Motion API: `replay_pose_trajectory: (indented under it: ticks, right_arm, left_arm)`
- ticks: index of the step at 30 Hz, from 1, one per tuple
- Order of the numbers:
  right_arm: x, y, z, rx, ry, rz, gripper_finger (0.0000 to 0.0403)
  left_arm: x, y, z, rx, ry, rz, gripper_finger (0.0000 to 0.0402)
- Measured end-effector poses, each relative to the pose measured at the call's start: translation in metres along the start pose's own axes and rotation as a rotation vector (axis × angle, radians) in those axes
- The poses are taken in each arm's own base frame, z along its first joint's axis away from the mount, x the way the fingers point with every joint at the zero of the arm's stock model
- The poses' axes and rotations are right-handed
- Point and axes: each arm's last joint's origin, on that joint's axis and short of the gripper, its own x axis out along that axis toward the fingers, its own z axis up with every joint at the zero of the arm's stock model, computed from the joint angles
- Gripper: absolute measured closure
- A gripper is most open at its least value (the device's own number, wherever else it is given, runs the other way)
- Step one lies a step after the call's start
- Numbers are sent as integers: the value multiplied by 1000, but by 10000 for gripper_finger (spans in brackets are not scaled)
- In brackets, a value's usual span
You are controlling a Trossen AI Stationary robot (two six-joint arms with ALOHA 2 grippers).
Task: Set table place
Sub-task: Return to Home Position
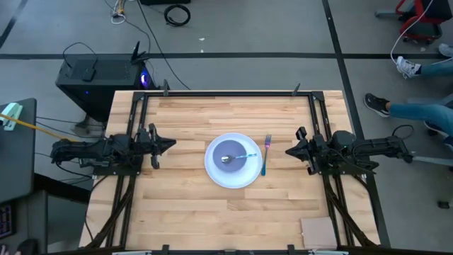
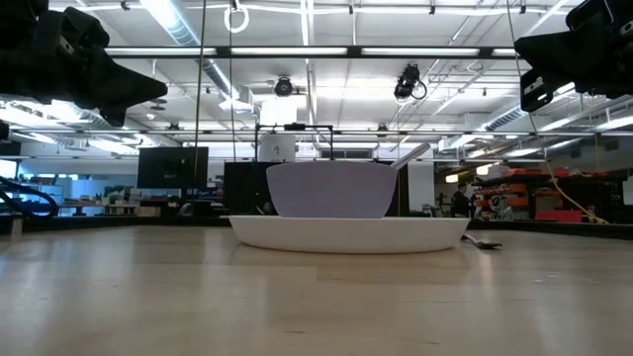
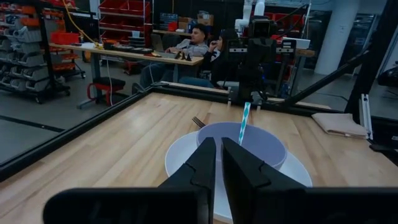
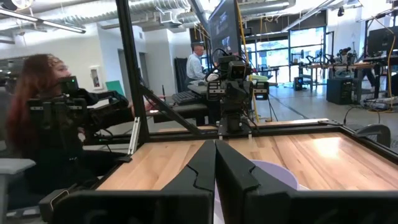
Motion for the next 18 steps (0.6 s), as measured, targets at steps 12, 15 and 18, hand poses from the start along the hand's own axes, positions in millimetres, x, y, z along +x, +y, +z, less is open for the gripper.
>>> replay_pose_trajectory:
  ticks: [12, 15, 18]
  right_arm:
    - [0, 0, 0, 0, 0, 0, 386]
    - [0, 0, 0, 0, 0, 0, 386]
    - [0, 0, 0, 0, 0, 0, 386]
  left_arm:
    - [0, 0, 0, 0, 0, 0, 368]
    - [0, 0, 0, 0, 0, 0, 373]
    - [0, 0, 0, 0, 0, 0, 374]
